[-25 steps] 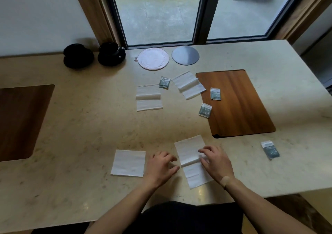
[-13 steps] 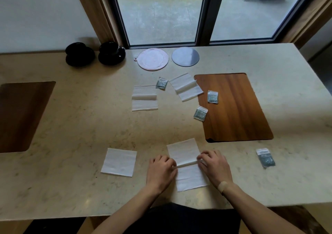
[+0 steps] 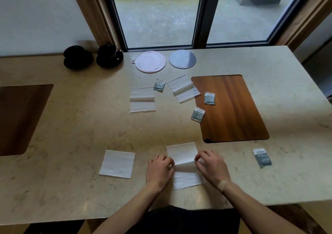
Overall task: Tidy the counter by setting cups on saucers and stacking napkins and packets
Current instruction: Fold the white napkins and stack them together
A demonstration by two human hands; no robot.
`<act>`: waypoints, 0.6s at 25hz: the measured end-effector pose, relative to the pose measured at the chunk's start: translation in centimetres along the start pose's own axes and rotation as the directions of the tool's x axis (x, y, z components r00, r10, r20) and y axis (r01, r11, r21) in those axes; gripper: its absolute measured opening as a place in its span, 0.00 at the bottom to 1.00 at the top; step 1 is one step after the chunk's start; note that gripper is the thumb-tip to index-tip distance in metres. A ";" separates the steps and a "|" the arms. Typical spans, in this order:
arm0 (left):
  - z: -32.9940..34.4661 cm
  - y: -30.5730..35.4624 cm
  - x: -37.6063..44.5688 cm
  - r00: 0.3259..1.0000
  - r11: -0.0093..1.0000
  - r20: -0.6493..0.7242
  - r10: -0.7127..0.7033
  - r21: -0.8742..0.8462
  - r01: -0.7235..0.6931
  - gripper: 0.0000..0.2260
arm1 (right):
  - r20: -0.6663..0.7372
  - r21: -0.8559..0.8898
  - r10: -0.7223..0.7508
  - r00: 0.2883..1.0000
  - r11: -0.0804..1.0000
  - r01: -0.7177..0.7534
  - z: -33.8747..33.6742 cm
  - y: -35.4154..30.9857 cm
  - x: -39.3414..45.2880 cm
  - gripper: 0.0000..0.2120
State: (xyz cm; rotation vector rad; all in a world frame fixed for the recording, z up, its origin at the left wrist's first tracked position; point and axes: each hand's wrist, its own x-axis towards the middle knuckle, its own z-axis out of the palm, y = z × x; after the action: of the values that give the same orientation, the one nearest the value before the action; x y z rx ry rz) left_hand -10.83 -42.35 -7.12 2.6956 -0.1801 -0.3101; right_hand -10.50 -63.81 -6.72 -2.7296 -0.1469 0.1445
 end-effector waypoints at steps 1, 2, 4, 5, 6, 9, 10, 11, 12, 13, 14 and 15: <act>-0.1 0.0 0.0 1.000 1.000 -0.013 0.002 -0.020 -0.002 0.06 | 0.002 0.021 -0.002 1.000 1.000 0.002 -0.2 -0.1 0.1 0.02; -0.3 0.0 0.0 1.000 0.999 -0.026 0.005 -0.050 -0.006 0.06 | 0.005 0.039 -0.003 1.000 0.999 0.003 -0.5 -0.3 0.1 0.02; -0.7 -0.4 0.0 0.999 0.992 -0.049 0.013 -0.122 -0.019 0.05 | 0.017 0.074 -0.005 1.000 0.997 0.004 -1.0 -0.6 0.2 0.01; -1.1 -0.5 0.1 0.998 0.987 -0.055 0.018 -0.160 -0.026 0.04 | 0.018 0.099 -0.003 1.000 0.995 0.002 -1.3 -0.8 0.3 0.01; -1.6 -0.6 0.0 0.998 0.979 -0.052 0.021 -0.202 -0.031 0.04 | 0.020 0.132 0.002 1.000 0.991 -0.005 -1.6 -1.1 0.4 0.01; -3.4 -1.4 -0.1 0.999 0.934 -0.048 0.020 -0.357 -0.036 0.03 | 0.046 0.236 -0.008 0.999 0.972 -0.003 -2.6 -2.5 0.7 0.01; -4.2 -1.7 -0.3 0.999 0.917 -0.042 0.023 -0.396 -0.038 0.02 | 0.073 0.284 -0.014 0.997 0.959 -0.007 -3.0 -3.2 0.8 0.02; -5.0 -2.0 -0.4 0.998 0.902 -0.044 0.033 -0.430 -0.049 0.01 | 0.108 0.349 -0.009 0.994 0.937 -0.030 -3.3 -3.8 0.9 0.03; -5.8 -2.5 -0.5 0.998 0.885 -0.052 0.038 -0.463 -0.057 0.02 | 0.148 0.425 0.005 0.989 0.903 -0.068 -3.6 -4.6 1.2 0.04; -6.6 -3.0 -0.6 0.998 0.863 -0.050 0.034 -0.502 -0.055 0.03 | 0.189 0.501 0.023 0.982 0.858 -0.116 -3.8 -5.3 1.6 0.04; -7.3 -3.7 -0.7 0.999 0.838 -0.039 0.016 -0.544 -0.035 0.04 | 0.230 0.565 0.039 0.972 0.808 -0.166 -4.0 -6.2 2.0 0.03; -7.9 -4.3 -0.7 1.000 0.812 -0.017 -0.014 -0.583 0.002 0.04 | 0.273 0.628 0.053 0.961 0.747 -0.220 -4.0 -7.1 2.3 0.03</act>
State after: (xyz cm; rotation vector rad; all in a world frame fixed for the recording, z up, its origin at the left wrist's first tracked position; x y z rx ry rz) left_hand -9.25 -35.22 -1.76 2.0823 -0.0517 -0.2838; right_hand -8.30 -58.54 -0.43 -2.0007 0.0410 0.4755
